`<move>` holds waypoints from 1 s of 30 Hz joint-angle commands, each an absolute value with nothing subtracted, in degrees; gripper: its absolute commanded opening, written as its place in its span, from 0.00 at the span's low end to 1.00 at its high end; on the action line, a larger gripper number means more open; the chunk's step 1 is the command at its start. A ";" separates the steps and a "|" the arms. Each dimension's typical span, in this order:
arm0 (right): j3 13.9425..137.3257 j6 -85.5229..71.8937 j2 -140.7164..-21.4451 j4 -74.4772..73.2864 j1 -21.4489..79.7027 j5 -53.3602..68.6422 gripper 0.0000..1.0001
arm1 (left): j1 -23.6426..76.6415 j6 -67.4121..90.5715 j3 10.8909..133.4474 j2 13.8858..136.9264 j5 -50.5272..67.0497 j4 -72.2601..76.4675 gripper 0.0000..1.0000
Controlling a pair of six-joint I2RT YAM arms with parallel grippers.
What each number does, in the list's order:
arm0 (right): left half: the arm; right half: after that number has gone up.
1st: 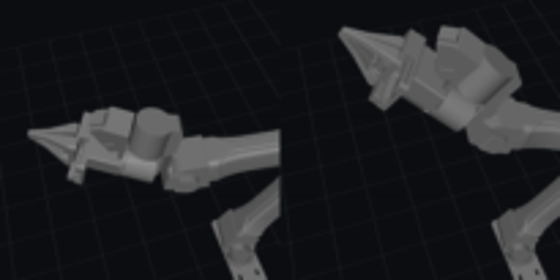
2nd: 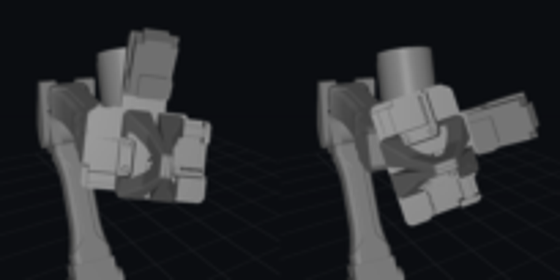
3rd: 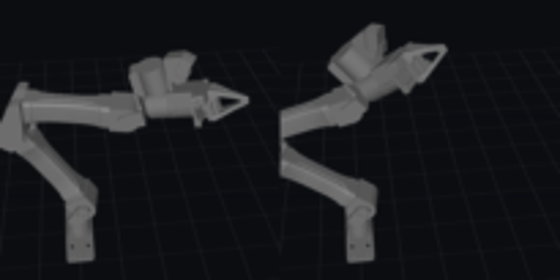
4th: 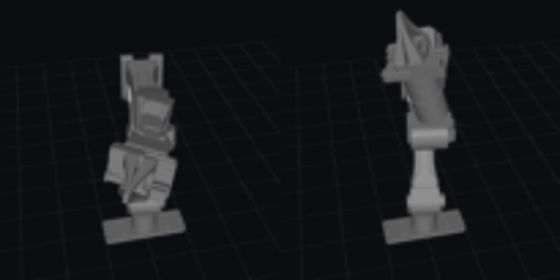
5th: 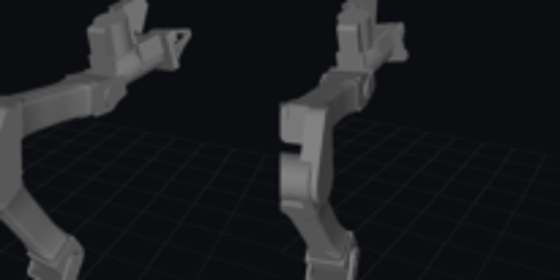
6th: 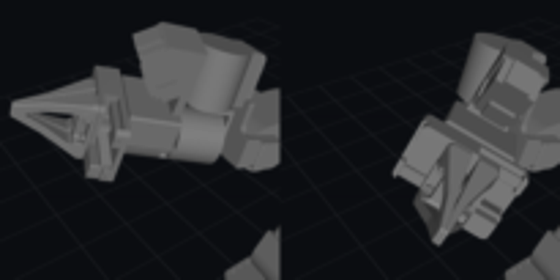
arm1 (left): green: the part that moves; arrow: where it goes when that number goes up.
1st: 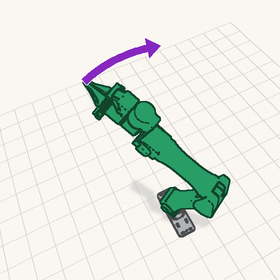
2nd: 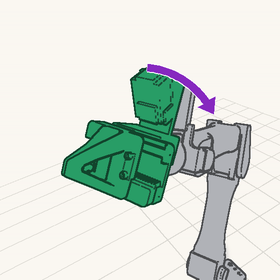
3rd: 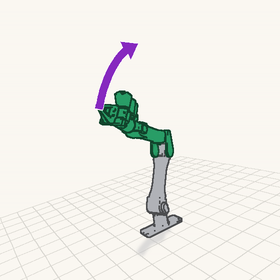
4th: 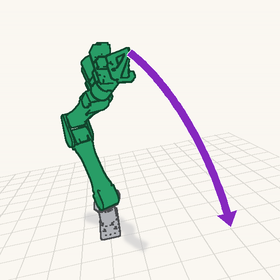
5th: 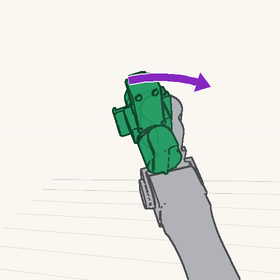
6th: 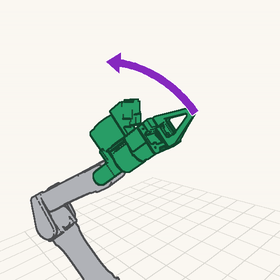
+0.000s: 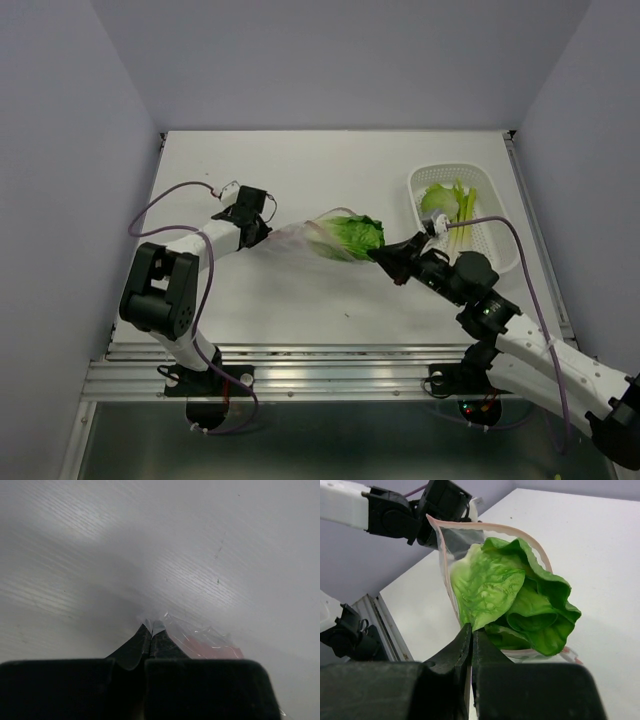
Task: Open the zip-top bag and remove the fake food
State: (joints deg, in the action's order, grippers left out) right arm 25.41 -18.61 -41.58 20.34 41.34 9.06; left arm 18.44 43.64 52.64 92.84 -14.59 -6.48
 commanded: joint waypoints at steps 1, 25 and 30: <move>26.89 -19.78 -38.67 27.77 41.84 1.76 0.01 | 15.47 43.07 53.00 92.90 -22.41 -9.05 0.00; 40.07 -10.39 -45.44 30.60 41.84 -20.47 0.01 | 14.15 42.63 52.38 92.81 -20.57 -7.65 0.00; 41.66 -7.04 -46.41 26.72 41.84 -25.48 0.01 | 14.06 41.84 53.17 90.53 -18.72 -6.07 0.00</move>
State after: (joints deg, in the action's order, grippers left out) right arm 38.70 -11.64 -46.28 25.71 41.69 -19.62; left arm 14.50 42.89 52.21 92.84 -18.94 -7.42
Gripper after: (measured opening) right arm 0.028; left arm 0.030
